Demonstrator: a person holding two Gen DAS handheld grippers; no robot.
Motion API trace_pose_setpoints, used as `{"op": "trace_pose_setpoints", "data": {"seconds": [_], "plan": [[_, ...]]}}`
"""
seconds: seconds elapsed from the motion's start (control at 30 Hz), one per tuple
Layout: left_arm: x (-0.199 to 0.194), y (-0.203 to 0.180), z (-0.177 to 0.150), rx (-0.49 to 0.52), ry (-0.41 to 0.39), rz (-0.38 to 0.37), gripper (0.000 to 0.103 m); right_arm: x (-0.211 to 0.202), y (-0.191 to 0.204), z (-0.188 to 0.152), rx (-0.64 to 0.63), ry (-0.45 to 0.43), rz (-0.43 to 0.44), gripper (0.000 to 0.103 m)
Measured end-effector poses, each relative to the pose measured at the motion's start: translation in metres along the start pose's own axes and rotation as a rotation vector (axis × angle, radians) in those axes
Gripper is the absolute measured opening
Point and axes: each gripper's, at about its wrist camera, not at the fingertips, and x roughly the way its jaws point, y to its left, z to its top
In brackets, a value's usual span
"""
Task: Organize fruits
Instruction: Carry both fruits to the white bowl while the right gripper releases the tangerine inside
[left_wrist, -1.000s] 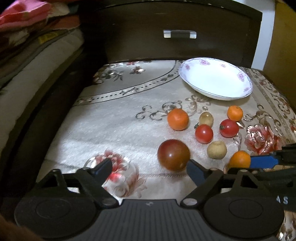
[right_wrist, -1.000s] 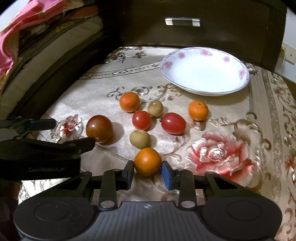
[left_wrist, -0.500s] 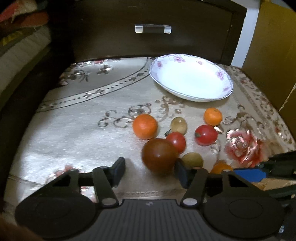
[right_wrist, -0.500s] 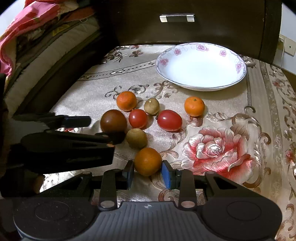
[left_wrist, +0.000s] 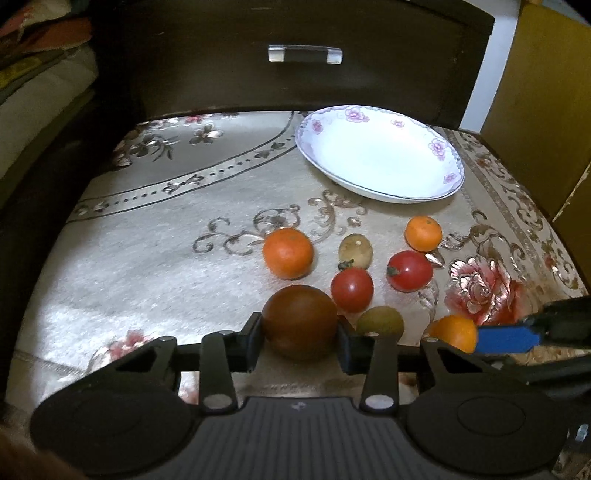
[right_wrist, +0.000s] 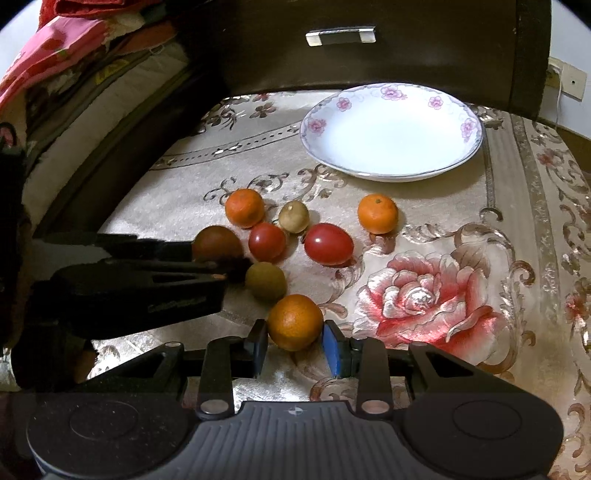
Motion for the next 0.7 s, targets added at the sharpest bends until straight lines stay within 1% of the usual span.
{"op": "trace_pose_setpoints", "data": {"seconds": [0.13,0.27,0.43,0.57,0.7], "plan": [[-0.010,0.002,-0.001,-0.007,-0.007,-0.001,0.046,-0.007,-0.001,0.001,0.004,-0.020,-0.001,0.029],[-0.013,-0.004,0.006,0.006,-0.019,-0.022,0.046,-0.011,-0.002,0.006,0.004,-0.038,-0.015,0.029],[-0.015,-0.014,0.024,0.019,-0.039,-0.057,0.046,-0.019,-0.006,0.026,0.007,-0.090,-0.025,0.029],[-0.013,-0.021,0.043,0.035,-0.061,-0.065,0.046,-0.022,-0.012,0.043,-0.002,-0.119,-0.050,0.029],[-0.005,-0.023,0.063,0.026,-0.066,-0.069,0.046,-0.021,-0.021,0.060,0.013,-0.129,-0.072,0.029]]}}
